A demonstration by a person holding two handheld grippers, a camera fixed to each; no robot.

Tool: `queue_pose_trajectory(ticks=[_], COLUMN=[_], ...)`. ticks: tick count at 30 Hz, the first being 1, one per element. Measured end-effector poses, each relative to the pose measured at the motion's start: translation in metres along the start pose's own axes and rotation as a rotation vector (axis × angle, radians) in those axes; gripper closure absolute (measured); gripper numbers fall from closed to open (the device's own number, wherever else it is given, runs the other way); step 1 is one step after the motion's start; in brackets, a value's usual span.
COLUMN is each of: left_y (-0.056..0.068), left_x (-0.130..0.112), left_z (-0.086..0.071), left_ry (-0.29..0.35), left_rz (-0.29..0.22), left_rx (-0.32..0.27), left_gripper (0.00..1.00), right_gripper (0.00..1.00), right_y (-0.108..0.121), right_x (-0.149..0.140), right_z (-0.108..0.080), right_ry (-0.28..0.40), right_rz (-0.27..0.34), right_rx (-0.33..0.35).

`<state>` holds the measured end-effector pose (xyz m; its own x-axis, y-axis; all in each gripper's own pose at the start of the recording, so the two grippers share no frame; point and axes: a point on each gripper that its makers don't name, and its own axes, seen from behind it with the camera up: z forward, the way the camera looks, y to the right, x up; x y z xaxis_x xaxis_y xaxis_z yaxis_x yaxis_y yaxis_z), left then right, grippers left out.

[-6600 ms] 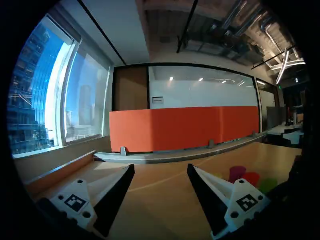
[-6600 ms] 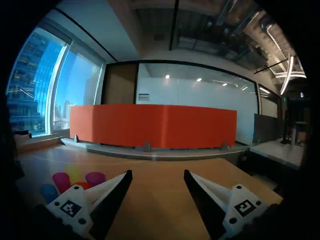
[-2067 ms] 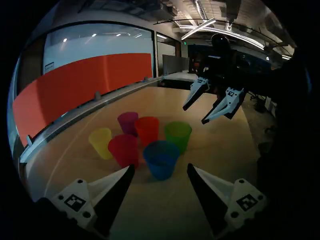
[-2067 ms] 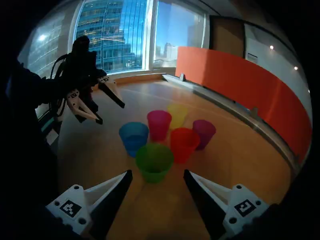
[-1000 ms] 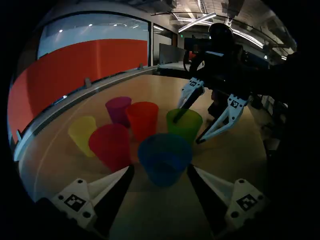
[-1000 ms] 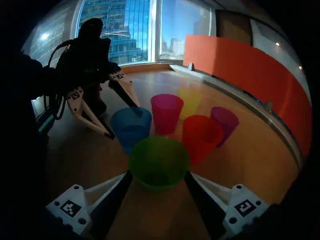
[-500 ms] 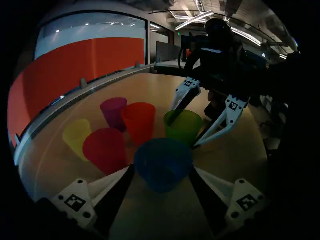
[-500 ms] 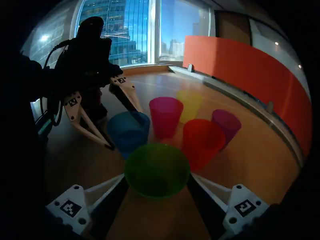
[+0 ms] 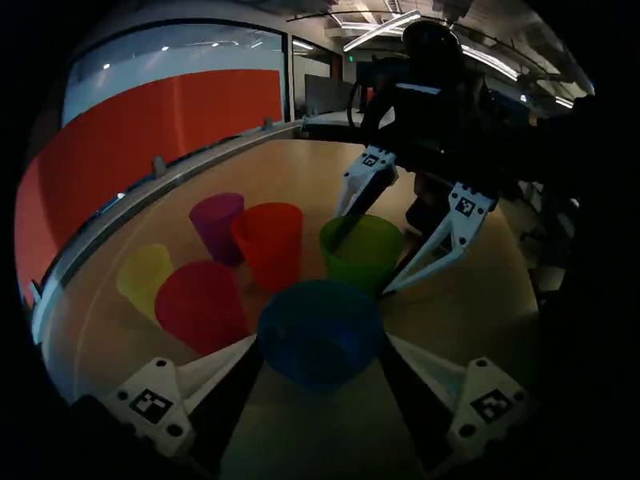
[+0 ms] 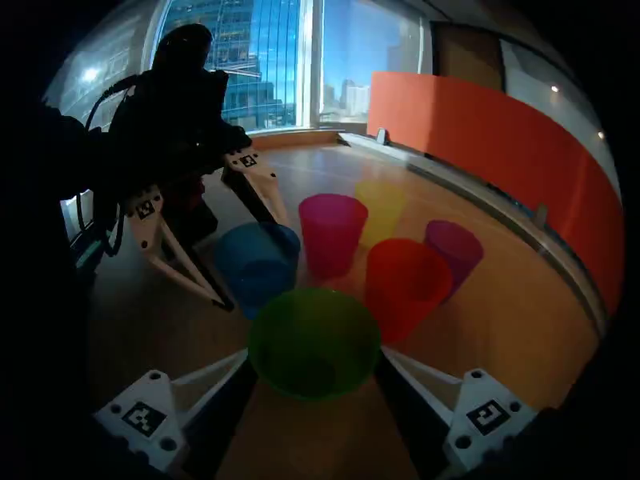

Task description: Pour water

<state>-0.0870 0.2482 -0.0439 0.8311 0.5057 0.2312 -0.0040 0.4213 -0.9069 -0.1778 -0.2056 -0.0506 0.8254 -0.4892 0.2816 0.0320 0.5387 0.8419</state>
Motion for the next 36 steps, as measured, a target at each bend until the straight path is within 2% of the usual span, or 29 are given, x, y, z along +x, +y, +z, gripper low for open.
queue_pose_trajectory(ticks=[2, 12, 18, 24, 29, 36], left_y=[-0.001, 0.000, 0.002, 0.004, -0.003, -0.015], left_x=[0.000, 0.000, 0.003, 0.017, 0.035, 0.063], left_z=[0.002, 0.000, -0.006, -0.022, -0.041, -0.072], left_ry=[-0.006, -0.009, 0.002, 0.041, 0.086, 0.156], left_rz=[0.003, 0.002, 0.007, -0.027, -0.060, -0.043], left_rx=[0.006, 0.009, 0.026, 0.035, 0.065, 0.132], left_gripper=[0.15, 0.16, 0.16, 0.17, 0.16, 0.16], right_gripper=[0.10, 0.13, 0.13, 0.13, 0.13, 0.13], right_y=[-0.001, -0.003, -0.002, -0.004, -0.007, -0.008], right_x=[-0.001, 0.007, 0.012, 0.024, 0.041, 0.070], right_z=[0.000, -0.005, -0.012, -0.021, -0.030, -0.045], right_ry=[0.000, 0.033, 0.050, 0.067, 0.092, 0.137], right_rz=[0.000, 0.032, 0.044, 0.038, 0.022, -0.006], right_rx=[0.001, 0.010, 0.001, -0.009, -0.017, -0.038])
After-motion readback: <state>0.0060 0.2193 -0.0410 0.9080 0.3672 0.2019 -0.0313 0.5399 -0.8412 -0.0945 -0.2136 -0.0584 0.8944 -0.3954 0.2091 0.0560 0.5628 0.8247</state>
